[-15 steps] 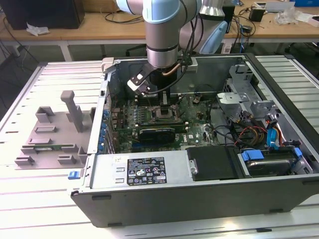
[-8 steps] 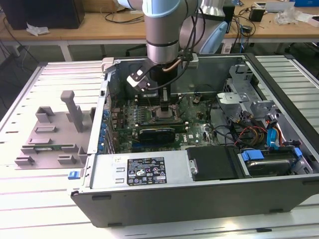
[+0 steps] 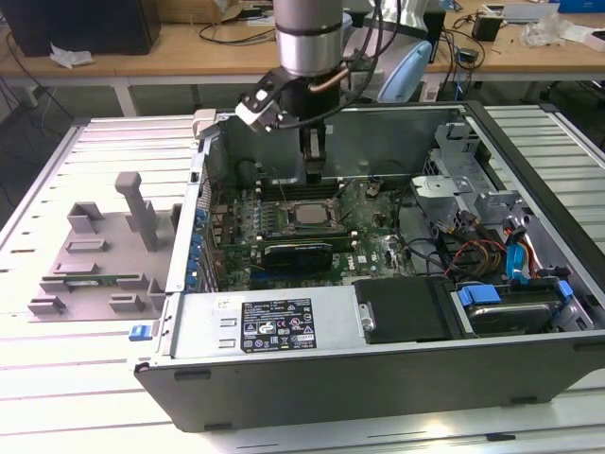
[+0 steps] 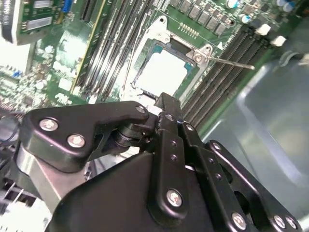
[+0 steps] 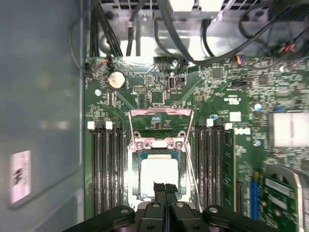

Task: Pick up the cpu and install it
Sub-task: 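Place the cpu into insertion slot, then close the cpu cover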

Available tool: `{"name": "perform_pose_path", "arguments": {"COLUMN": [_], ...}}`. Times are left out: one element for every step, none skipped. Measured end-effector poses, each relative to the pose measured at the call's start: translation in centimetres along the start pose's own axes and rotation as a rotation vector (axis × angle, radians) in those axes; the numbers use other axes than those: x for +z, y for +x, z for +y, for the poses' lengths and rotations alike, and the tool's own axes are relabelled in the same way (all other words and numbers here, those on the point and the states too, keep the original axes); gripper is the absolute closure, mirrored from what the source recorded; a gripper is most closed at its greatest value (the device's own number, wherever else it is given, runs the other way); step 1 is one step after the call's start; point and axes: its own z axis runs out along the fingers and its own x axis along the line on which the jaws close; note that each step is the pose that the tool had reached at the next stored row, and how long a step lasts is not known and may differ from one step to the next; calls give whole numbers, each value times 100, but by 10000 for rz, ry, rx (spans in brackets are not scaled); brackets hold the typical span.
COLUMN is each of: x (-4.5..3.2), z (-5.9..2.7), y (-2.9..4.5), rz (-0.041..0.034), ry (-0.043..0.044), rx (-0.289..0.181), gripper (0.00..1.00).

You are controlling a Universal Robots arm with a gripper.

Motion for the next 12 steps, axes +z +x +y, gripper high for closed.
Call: {"name": "perform_pose_path", "arguments": {"x": [-57,-68,-67,-68,-68,-68,-68,-69,-69,-69,-68,-68], "z": [2,2,2,2,2,2,2,2,2,2,2,2], "y": [0,1,1,0,0,0,0,0,0,0,0,0], "rz": [-11,-23,-25,-26,-29,-30,-30,-31,-32,-34,-34,-35], "ry": [2,0,-1,-1,0,0,0,0,0,1,0,0], "rx": [1,1,1,1,0,1,1,1,2,1,1,1], "gripper": [89,89,89,89,89,89,89,89,89,89,89,89]}}
